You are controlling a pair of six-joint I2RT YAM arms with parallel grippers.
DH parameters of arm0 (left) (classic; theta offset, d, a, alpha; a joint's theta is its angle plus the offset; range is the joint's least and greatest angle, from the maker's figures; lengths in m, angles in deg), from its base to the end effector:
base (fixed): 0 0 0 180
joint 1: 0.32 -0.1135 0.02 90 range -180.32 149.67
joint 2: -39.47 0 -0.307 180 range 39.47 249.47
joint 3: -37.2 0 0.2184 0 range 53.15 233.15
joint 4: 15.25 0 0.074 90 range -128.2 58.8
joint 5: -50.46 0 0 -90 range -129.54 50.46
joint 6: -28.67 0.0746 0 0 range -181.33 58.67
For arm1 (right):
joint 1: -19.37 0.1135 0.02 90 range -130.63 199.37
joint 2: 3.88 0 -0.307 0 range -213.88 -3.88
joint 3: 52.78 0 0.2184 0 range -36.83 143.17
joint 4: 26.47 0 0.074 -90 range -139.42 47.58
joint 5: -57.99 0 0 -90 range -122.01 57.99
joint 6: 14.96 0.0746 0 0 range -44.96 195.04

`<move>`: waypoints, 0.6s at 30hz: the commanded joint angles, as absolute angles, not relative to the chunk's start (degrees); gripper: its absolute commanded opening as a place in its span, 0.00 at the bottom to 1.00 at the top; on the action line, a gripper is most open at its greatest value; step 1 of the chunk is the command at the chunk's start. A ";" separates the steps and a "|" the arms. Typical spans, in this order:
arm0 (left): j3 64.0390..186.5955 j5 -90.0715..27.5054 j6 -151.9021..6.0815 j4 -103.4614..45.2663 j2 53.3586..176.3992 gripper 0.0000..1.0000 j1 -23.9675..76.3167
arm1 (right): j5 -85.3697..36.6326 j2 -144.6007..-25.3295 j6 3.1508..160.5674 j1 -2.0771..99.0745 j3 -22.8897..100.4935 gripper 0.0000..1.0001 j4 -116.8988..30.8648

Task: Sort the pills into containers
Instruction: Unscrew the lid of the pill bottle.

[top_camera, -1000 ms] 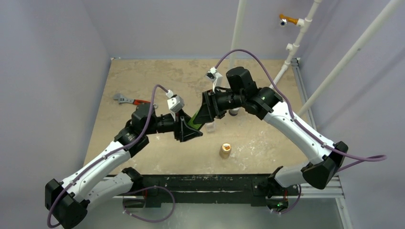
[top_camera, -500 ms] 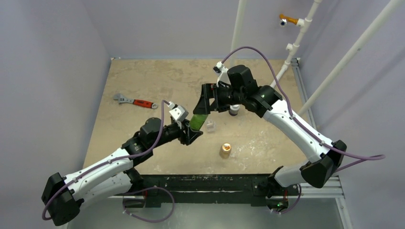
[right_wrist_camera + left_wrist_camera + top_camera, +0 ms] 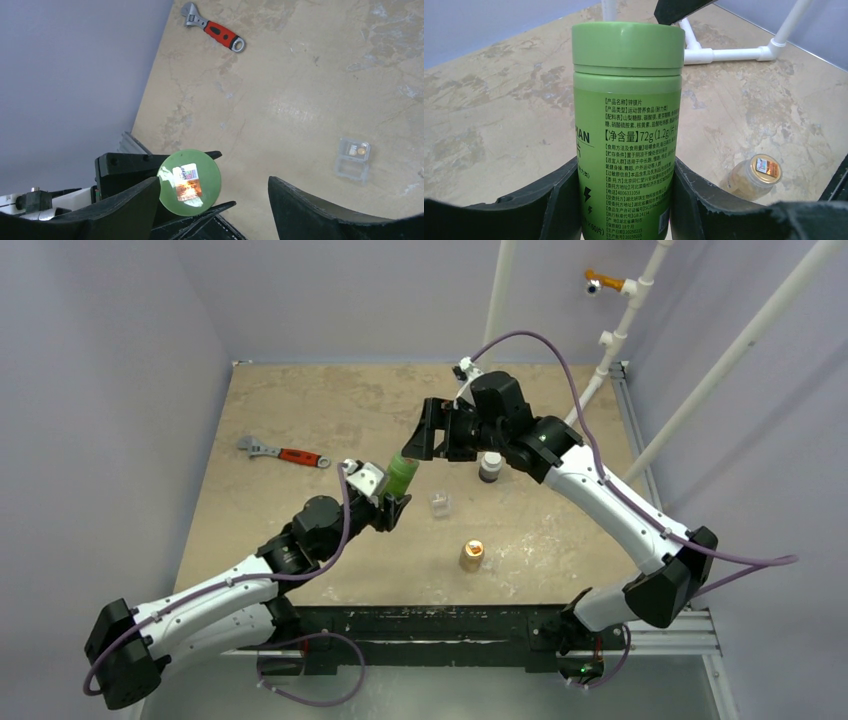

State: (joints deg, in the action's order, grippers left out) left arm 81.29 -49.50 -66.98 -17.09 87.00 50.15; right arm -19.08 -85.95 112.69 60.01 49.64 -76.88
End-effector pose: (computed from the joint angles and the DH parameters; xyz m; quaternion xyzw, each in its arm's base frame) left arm 0.1230 -0.1287 0.3133 0.2266 0.7028 -0.2591 0.6225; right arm 0.2239 0.2142 0.4200 -0.0787 0.8590 0.3890 0.3234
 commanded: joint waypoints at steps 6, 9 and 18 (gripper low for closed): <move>83.90 -50.88 -65.02 -11.36 89.18 0.00 50.70 | -18.30 -86.88 115.00 62.61 52.09 0.72 -72.56; 84.20 -50.71 -65.30 -11.16 89.38 0.00 50.67 | -18.23 -86.89 115.36 63.06 51.50 0.69 -72.41; 84.09 -50.61 -66.57 -10.72 88.91 0.00 50.61 | -17.69 -87.78 115.80 63.28 51.34 0.64 -72.27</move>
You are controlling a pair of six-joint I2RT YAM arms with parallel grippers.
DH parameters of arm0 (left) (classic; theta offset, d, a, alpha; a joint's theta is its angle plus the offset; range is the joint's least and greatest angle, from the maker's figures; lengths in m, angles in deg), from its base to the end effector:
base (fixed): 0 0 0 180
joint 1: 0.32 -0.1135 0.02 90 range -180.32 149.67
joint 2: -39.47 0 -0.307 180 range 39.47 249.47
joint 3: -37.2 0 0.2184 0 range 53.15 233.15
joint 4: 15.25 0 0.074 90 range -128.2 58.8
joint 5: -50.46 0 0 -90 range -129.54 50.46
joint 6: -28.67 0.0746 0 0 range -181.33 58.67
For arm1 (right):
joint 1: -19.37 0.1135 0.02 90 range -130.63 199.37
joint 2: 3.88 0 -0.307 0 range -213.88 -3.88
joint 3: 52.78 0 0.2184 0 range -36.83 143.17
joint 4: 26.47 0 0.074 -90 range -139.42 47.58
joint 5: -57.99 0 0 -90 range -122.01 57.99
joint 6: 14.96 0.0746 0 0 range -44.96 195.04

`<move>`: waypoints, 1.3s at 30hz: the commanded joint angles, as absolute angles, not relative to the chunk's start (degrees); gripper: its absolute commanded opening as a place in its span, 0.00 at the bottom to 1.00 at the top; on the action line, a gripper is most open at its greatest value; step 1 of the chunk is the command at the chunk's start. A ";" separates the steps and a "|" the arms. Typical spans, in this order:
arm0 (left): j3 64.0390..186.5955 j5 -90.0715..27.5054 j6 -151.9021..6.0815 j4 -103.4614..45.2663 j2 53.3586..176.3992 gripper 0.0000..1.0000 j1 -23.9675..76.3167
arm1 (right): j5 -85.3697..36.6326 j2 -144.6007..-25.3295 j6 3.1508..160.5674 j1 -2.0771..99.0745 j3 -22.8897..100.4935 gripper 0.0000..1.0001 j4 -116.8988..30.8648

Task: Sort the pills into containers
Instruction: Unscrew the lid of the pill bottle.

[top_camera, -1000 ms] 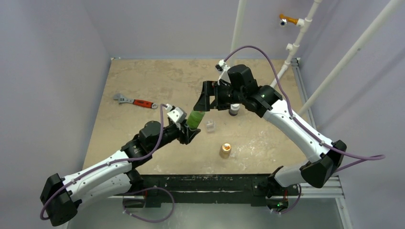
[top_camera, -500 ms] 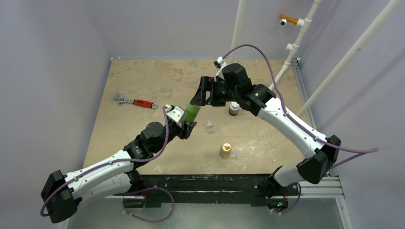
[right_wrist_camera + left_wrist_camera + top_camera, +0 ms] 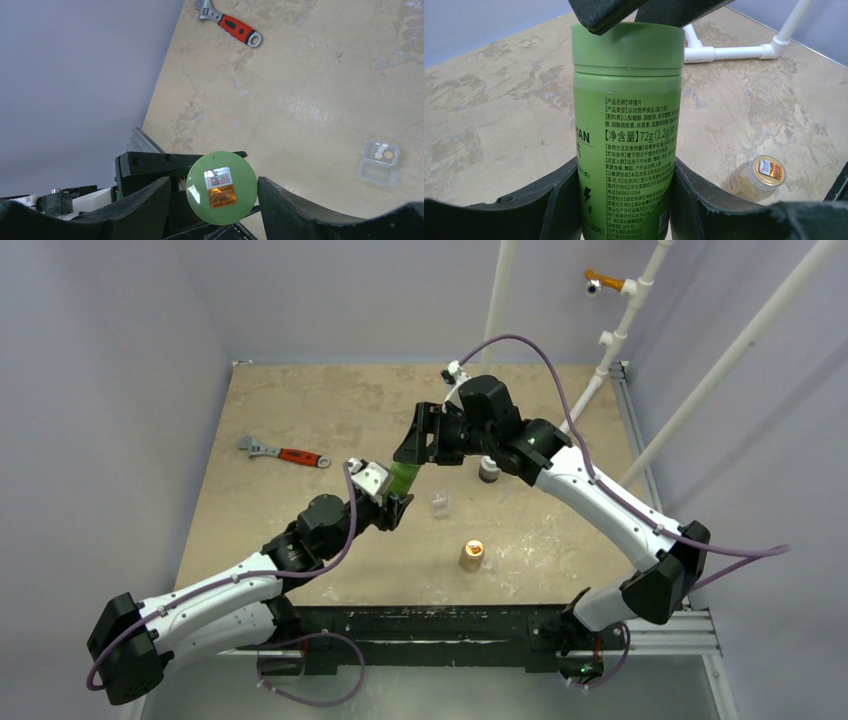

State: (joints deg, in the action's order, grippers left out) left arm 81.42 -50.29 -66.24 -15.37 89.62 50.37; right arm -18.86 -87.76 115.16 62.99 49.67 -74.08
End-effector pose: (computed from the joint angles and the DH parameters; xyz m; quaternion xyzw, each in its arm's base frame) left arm 0.1292 -0.1359 0.3111 0.2302 0.7063 -0.2489 0.6215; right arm 0.2218 0.2348 0.4171 -0.0842 0.8540 0.4098 0.3094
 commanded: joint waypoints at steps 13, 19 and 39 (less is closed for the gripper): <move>85.08 -50.35 -66.52 -11.34 89.14 0.00 50.69 | -17.34 -89.29 116.61 63.39 51.52 0.59 -71.48; 85.63 -50.31 -67.32 -11.27 90.09 0.00 50.62 | -17.48 -89.40 116.70 63.41 52.03 0.39 -71.22; 94.96 -5.30 -91.10 -5.71 82.92 0.00 44.54 | 14.71 -85.92 103.66 62.09 54.38 0.09 -48.64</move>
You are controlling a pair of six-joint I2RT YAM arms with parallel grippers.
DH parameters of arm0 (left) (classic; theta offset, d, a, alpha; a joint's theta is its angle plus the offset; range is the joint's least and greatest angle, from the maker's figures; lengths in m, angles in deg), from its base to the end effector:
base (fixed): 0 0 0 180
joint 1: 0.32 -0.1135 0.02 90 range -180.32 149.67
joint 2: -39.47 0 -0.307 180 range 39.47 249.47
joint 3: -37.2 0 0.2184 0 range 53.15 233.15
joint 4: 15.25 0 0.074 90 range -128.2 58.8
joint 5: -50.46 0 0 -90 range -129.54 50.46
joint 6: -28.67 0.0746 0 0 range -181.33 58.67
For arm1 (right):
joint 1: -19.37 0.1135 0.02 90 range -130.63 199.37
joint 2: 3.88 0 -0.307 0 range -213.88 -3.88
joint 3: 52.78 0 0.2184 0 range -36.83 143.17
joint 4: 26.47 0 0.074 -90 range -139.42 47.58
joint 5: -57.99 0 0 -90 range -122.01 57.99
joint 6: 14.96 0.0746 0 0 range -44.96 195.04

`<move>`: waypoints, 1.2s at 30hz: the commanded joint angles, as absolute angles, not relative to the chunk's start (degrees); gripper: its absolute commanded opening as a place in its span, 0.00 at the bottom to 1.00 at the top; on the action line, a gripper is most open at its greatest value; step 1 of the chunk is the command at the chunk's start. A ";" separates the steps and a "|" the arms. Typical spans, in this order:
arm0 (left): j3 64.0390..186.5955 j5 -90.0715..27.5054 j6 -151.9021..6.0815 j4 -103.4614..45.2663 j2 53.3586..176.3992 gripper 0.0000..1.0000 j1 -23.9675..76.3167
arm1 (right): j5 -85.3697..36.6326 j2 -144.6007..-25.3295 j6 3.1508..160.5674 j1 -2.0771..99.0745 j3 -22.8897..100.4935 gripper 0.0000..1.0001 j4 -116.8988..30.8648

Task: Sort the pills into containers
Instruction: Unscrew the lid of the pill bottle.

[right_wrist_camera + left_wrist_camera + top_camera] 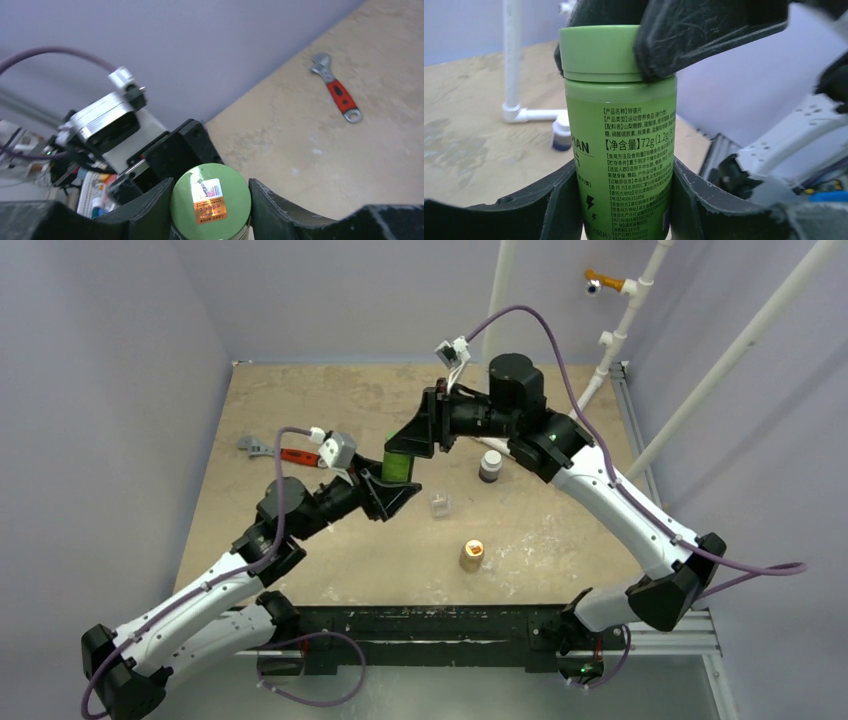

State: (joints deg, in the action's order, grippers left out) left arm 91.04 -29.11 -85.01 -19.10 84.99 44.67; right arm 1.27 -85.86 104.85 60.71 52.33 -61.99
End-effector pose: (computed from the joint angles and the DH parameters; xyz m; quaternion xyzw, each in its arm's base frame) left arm 0.1092 -0.1283 0.3756 0.1906 0.6522 -0.4633 0.5689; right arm 0.2066 0.2363 0.4740 -0.2535 0.7248 0.5308 0.3585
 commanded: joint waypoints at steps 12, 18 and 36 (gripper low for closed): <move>95.00 0.15 -91.11 -9.16 81.08 0.00 40.24 | 20.95 -84.52 105.57 61.82 49.96 0.83 -44.90; 97.85 -31.18 -77.03 -30.57 81.16 0.00 41.18 | 2.35 -82.09 105.19 61.45 52.57 0.99 -56.74; 98.29 -60.47 -69.64 -28.59 90.45 0.00 50.92 | -28.43 -86.42 110.82 65.39 56.80 0.93 -69.99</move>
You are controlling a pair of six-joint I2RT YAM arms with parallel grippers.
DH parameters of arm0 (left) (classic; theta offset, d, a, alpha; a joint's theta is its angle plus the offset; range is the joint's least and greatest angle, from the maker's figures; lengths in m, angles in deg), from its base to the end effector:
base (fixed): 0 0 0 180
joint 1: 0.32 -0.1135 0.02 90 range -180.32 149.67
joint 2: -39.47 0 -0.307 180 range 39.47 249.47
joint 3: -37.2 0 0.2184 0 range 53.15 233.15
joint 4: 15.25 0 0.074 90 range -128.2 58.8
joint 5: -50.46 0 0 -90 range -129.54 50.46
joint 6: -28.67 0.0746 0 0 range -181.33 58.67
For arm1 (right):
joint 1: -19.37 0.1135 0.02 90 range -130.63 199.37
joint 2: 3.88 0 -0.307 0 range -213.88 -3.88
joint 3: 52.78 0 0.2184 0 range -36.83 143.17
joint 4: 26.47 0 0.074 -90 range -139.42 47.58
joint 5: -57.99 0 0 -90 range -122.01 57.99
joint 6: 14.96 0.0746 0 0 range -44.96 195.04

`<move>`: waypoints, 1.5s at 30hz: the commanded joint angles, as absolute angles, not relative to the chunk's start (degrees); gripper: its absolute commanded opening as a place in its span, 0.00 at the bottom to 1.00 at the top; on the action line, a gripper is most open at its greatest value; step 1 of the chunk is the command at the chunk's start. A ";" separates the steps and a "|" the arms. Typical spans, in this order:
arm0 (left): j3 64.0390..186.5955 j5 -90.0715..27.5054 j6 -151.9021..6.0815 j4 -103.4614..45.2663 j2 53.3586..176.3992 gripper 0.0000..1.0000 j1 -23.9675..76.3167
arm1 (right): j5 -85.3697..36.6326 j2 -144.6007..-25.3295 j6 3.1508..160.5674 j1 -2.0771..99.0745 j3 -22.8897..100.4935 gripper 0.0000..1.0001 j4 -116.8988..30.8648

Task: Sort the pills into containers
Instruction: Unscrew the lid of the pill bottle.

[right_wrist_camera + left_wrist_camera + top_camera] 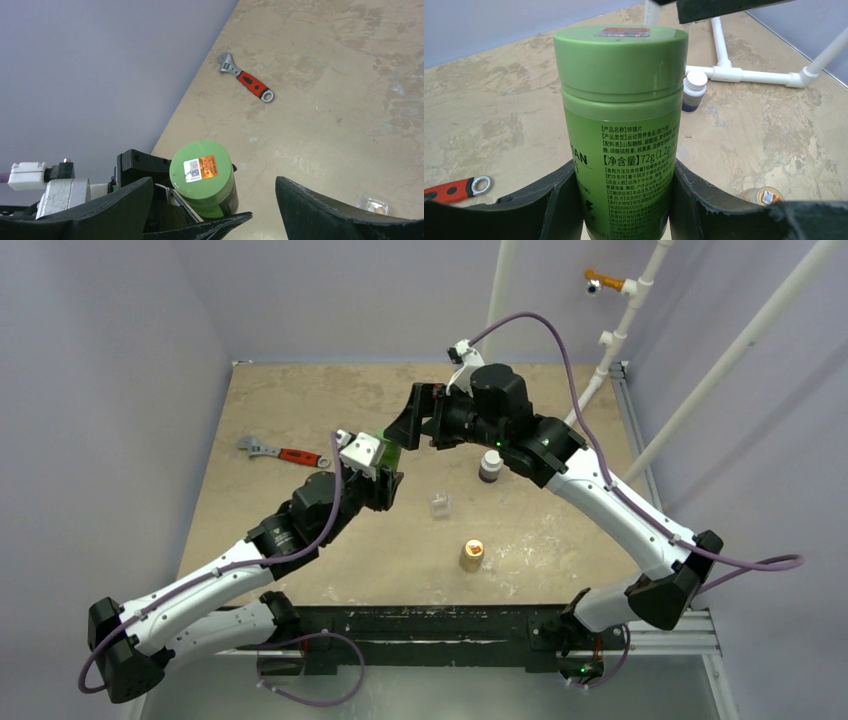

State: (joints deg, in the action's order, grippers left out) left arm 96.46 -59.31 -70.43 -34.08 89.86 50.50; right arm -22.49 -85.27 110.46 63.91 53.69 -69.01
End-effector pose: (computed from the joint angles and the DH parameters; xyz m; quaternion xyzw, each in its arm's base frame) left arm 0.1346 -0.1252 0.3587 0.1655 0.7443 -0.2025 0.6145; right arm 0.2142 0.2281 0.4653 -0.1128 0.7970 0.4301 0.4088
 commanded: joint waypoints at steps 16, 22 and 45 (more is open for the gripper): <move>101.33 -50.80 -72.81 -33.73 91.30 0.00 50.83 | -27.39 -86.95 111.88 67.73 55.10 0.38 -65.02; 100.95 -34.55 -76.64 -33.81 86.90 0.00 46.94 | -21.27 -84.31 108.35 67.61 52.30 0.22 -60.68; 104.00 -3.13 -78.73 -34.93 80.98 0.00 39.50 | 8.64 -80.53 100.88 64.16 49.33 0.85 -50.63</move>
